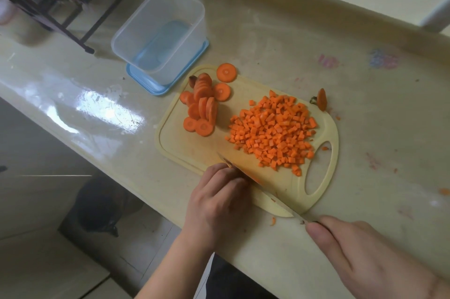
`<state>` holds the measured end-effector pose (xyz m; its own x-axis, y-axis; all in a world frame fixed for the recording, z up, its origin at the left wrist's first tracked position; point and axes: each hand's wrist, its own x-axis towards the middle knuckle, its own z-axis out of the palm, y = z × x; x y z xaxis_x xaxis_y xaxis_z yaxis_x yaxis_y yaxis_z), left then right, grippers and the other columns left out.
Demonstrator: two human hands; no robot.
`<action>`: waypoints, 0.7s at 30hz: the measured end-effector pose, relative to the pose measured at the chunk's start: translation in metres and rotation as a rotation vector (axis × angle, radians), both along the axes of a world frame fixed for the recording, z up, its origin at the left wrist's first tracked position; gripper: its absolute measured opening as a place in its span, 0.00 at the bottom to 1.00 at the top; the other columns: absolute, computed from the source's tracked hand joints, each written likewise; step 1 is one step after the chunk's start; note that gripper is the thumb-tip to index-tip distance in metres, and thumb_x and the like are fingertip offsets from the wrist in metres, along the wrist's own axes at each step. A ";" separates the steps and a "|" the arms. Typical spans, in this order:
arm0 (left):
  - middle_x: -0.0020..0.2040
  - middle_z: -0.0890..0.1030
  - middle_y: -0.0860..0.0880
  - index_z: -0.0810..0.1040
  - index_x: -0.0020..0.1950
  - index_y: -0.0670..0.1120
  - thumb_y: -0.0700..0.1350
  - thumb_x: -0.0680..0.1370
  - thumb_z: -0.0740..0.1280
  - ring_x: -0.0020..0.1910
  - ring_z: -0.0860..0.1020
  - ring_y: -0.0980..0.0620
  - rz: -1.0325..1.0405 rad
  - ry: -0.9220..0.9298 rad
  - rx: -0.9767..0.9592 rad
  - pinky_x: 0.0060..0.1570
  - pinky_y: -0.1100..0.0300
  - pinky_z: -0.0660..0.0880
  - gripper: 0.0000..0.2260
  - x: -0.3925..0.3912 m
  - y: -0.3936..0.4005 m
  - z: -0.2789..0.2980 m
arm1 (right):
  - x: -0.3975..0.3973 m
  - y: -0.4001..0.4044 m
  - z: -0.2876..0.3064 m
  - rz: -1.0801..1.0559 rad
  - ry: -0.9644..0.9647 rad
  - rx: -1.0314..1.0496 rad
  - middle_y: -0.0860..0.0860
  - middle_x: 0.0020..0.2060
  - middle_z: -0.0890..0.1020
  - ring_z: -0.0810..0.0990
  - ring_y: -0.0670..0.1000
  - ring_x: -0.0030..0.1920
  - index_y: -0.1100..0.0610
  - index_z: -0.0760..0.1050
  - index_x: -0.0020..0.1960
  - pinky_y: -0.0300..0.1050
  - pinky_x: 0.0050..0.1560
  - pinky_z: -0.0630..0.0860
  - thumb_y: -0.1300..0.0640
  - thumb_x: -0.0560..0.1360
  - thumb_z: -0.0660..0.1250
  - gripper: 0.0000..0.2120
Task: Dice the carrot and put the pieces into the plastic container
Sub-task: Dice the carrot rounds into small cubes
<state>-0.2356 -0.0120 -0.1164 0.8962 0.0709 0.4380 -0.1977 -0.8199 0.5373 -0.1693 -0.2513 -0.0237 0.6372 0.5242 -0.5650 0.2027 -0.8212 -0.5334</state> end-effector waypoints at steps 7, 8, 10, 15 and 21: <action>0.48 0.83 0.42 0.85 0.47 0.38 0.37 0.74 0.77 0.53 0.79 0.43 -0.002 0.018 0.012 0.55 0.54 0.78 0.04 0.000 -0.001 0.001 | 0.012 0.015 -0.010 -0.042 -0.068 0.124 0.46 0.30 0.77 0.75 0.47 0.31 0.51 0.67 0.33 0.46 0.36 0.71 0.27 0.70 0.40 0.32; 0.48 0.82 0.42 0.85 0.47 0.37 0.37 0.74 0.77 0.52 0.79 0.43 0.002 0.015 0.025 0.55 0.54 0.78 0.05 0.000 -0.001 0.001 | 0.015 0.013 -0.010 -0.060 -0.070 0.132 0.45 0.30 0.77 0.74 0.47 0.30 0.52 0.67 0.32 0.45 0.35 0.70 0.27 0.71 0.41 0.32; 0.47 0.82 0.41 0.85 0.47 0.37 0.37 0.74 0.77 0.50 0.79 0.42 0.007 0.006 0.040 0.54 0.53 0.78 0.05 -0.002 -0.001 -0.001 | 0.019 0.011 -0.007 -0.106 -0.069 0.151 0.45 0.27 0.76 0.73 0.47 0.29 0.53 0.66 0.30 0.41 0.32 0.68 0.27 0.71 0.43 0.32; 0.48 0.82 0.40 0.85 0.48 0.37 0.36 0.72 0.79 0.50 0.80 0.41 0.011 -0.026 0.036 0.54 0.51 0.79 0.07 -0.007 0.000 0.001 | 0.012 0.011 0.006 -0.070 -0.051 0.151 0.46 0.29 0.77 0.75 0.47 0.31 0.54 0.70 0.34 0.42 0.35 0.70 0.28 0.70 0.43 0.33; 0.52 0.83 0.39 0.85 0.51 0.35 0.34 0.74 0.76 0.54 0.80 0.39 -0.047 -0.019 0.026 0.52 0.48 0.79 0.07 -0.010 0.003 -0.007 | -0.001 0.002 0.009 -0.010 -0.046 0.072 0.40 0.34 0.79 0.76 0.45 0.34 0.52 0.71 0.38 0.40 0.37 0.70 0.20 0.62 0.33 0.43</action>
